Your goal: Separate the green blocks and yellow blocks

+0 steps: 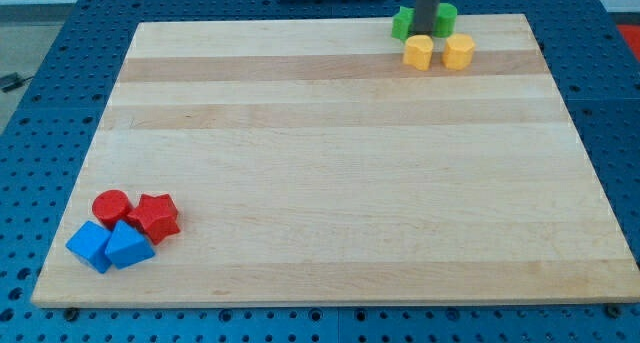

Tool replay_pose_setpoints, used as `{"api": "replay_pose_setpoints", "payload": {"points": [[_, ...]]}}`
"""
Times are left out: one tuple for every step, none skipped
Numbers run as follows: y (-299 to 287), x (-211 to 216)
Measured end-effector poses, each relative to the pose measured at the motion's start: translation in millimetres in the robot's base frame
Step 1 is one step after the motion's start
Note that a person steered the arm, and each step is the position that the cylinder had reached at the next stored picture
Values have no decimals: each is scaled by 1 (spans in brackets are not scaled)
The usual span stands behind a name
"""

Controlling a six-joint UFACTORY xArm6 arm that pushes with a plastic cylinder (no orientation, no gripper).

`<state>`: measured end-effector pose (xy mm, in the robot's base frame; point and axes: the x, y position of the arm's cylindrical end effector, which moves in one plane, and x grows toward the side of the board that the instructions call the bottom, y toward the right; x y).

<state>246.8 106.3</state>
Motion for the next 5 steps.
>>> {"api": "replay_pose_setpoints", "payload": {"points": [[-30, 12], [-19, 10], [18, -18], [52, -31], [77, -11]]}}
